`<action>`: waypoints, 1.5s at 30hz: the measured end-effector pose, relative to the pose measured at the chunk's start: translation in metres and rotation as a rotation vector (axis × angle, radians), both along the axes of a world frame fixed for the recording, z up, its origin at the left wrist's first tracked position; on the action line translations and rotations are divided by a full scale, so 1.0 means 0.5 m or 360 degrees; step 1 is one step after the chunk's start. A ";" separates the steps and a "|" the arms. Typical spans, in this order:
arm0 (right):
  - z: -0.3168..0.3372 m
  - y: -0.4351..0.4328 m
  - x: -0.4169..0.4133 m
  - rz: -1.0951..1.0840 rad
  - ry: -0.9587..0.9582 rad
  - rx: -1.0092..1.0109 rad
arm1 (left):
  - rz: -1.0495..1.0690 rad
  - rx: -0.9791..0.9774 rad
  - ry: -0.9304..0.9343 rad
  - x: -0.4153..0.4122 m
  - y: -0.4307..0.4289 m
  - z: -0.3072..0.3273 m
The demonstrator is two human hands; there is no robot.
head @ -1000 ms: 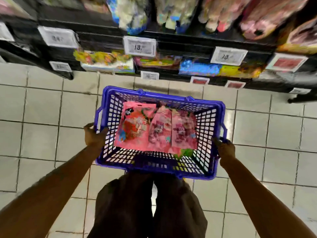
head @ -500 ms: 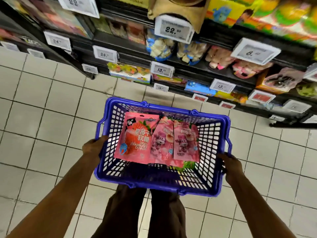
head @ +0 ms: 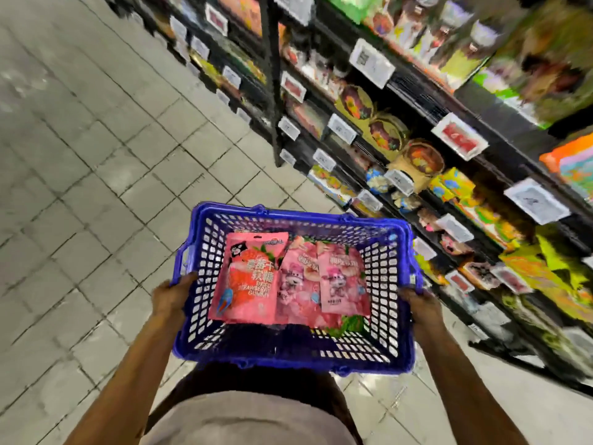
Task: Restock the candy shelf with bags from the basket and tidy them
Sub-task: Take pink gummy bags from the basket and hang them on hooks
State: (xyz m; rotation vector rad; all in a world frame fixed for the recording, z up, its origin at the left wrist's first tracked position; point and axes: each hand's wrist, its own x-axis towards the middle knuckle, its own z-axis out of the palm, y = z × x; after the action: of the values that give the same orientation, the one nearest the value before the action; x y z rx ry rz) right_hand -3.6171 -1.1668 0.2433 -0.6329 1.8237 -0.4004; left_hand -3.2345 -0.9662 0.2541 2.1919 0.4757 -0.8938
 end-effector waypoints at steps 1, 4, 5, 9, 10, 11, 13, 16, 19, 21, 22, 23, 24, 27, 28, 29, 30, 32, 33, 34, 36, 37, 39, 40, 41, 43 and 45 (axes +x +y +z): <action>0.015 -0.010 0.028 0.0042 -0.0030 -0.0002 | 0.0075 -0.0015 -0.0002 0.010 0.021 0.014; 0.047 -0.038 0.143 0.0263 -0.0092 0.0010 | 0.0332 -0.0061 0.0009 0.055 0.095 0.053; 0.056 -0.047 0.186 0.0350 -0.0070 0.0018 | 0.0416 -0.0070 0.0008 0.070 0.117 0.061; 0.064 -0.073 0.376 0.0587 -0.0002 0.0001 | 0.0688 -0.0057 0.0024 0.143 0.205 0.063; 0.065 -0.076 0.428 0.0646 -0.0011 -0.0019 | 0.0742 -0.0060 0.0015 0.164 0.220 0.064; 0.066 -0.079 0.472 0.0704 0.0002 -0.0029 | 0.0798 -0.0057 0.0015 0.183 0.236 0.062; 0.073 -0.089 0.576 0.0797 0.0003 -0.0008 | 0.0892 -0.0078 0.0051 0.237 0.261 0.064; 0.088 -0.106 0.708 0.0947 0.0038 0.0014 | 0.1015 -0.0149 0.0021 0.322 0.271 0.074; 0.096 -0.123 0.827 0.0999 0.0046 0.0002 | 0.1139 -0.0157 -0.0040 0.408 0.271 0.085; 0.104 -0.132 0.889 0.1028 0.0048 -0.0018 | 0.1184 -0.0172 -0.0068 0.456 0.262 0.094; 0.107 -0.139 0.921 0.1055 0.0031 -0.0030 | 0.1199 -0.0170 -0.0094 0.484 0.256 0.098; 0.108 -0.147 0.950 0.1075 0.0010 -0.0033 | 0.1193 -0.0155 -0.0114 0.511 0.249 0.102; 0.108 -0.157 0.980 0.1085 -0.0017 -0.0024 | 0.1178 -0.0155 -0.0136 0.540 0.240 0.104; 0.099 -0.196 1.064 0.1108 -0.0050 -0.0016 | 0.1194 -0.0171 -0.0156 0.619 0.206 0.099; 0.092 -0.211 1.095 0.1125 -0.0053 -0.0027 | 0.1238 -0.0180 -0.0145 0.647 0.195 0.095; 0.086 -0.228 1.130 0.1144 -0.0071 -0.0031 | 0.1275 -0.0189 -0.0132 0.679 0.181 0.089; 0.082 -0.244 1.167 0.1142 -0.0098 -0.0028 | 0.1304 -0.0189 -0.0121 0.709 0.169 0.084; 0.081 -0.279 1.250 0.1164 -0.0122 -0.0004 | 0.1329 -0.0171 -0.0120 0.772 0.142 0.074; 0.083 -0.300 1.293 0.1188 -0.0130 0.0008 | 0.1359 -0.0168 -0.0126 0.803 0.128 0.071; 0.084 -0.322 1.337 0.1219 -0.0134 0.0011 | 0.1398 -0.0180 -0.0141 0.837 0.111 0.069; 0.086 -0.358 1.409 0.1230 -0.0145 0.0003 | 0.1456 -0.0197 -0.0178 0.890 0.083 0.069; 0.086 -0.378 1.444 0.1249 -0.0125 -0.0004 | 0.1458 -0.0185 -0.0201 0.918 0.069 0.069; 0.087 -0.408 1.504 0.1283 -0.0079 -0.0019 | 0.1447 -0.0173 -0.0244 0.966 0.042 0.076; 0.087 -0.421 1.533 0.1293 -0.0052 -0.0012 | 0.1442 -0.0191 -0.0266 0.992 0.031 0.080; 0.087 -0.431 1.559 0.1296 -0.0037 -0.0011 | 0.1436 -0.0222 -0.0271 1.017 0.020 0.084; 0.084 -0.452 1.622 0.1306 -0.0047 -0.0004 | 0.1454 -0.0232 -0.0264 1.078 0.004 0.085; 0.083 -0.463 1.685 0.1326 -0.0077 0.0019 | 0.1489 -0.0202 -0.0228 1.132 -0.008 0.078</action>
State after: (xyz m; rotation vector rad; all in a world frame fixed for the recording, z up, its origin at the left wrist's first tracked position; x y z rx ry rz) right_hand -2.7744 -1.3983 0.2848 -1.2774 1.3596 0.1556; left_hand -2.6685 -0.9701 0.2930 1.6024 1.1903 -0.2383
